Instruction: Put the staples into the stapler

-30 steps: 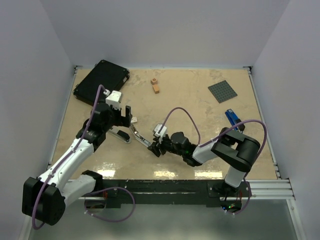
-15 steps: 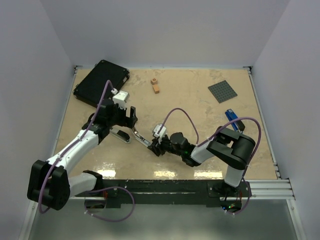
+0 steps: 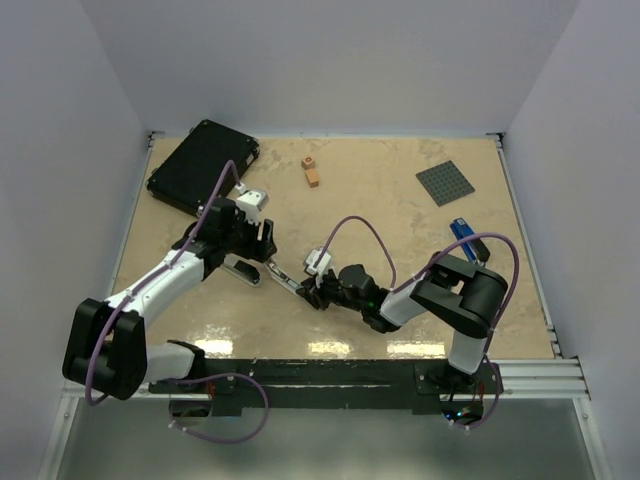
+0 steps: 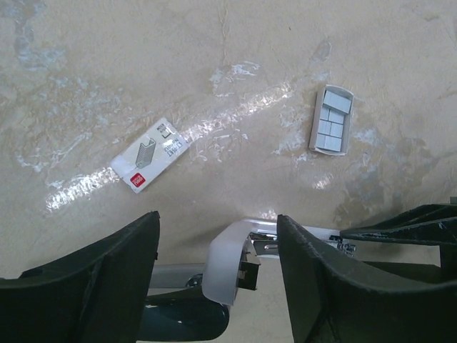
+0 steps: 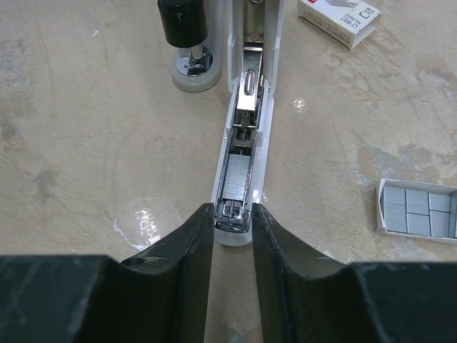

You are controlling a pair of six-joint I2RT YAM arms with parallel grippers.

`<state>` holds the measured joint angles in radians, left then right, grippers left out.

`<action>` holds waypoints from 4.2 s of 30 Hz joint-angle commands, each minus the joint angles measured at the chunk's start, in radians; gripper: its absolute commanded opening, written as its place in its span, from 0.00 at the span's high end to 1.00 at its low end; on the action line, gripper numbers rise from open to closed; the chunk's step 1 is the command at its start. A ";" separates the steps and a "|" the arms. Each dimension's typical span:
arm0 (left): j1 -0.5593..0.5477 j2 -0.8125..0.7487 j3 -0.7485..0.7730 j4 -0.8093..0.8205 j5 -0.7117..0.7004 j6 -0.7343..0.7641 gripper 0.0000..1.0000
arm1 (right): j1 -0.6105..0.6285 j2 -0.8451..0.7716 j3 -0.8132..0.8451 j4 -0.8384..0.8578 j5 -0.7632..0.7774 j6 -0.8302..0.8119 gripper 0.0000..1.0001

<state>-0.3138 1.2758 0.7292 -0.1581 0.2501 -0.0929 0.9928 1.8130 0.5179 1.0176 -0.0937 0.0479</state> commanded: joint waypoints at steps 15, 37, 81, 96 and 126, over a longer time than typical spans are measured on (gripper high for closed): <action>-0.169 -0.001 0.073 -0.090 -0.017 -0.019 0.69 | 0.003 -0.007 0.022 0.058 0.023 -0.010 0.96; -0.597 0.034 -0.036 0.208 -0.081 -0.462 0.71 | 0.003 -0.017 0.013 0.065 0.038 0.010 0.96; -0.401 -0.625 -0.054 -0.026 -0.792 -0.237 0.12 | 0.003 -0.279 0.105 -0.464 0.049 0.015 0.41; -0.401 -0.822 -0.083 -0.063 -0.985 -0.096 0.09 | 0.001 -0.129 0.390 -0.852 0.032 -0.060 0.60; -0.314 -0.845 -0.126 -0.032 -0.985 -0.154 0.00 | -0.310 -0.329 0.545 -0.959 0.071 0.191 0.17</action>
<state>-0.6807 0.4347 0.6163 -0.2253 -0.7692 -0.2230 0.8314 1.5730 1.0359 0.0612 -0.0177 0.1425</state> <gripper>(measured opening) 0.997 0.788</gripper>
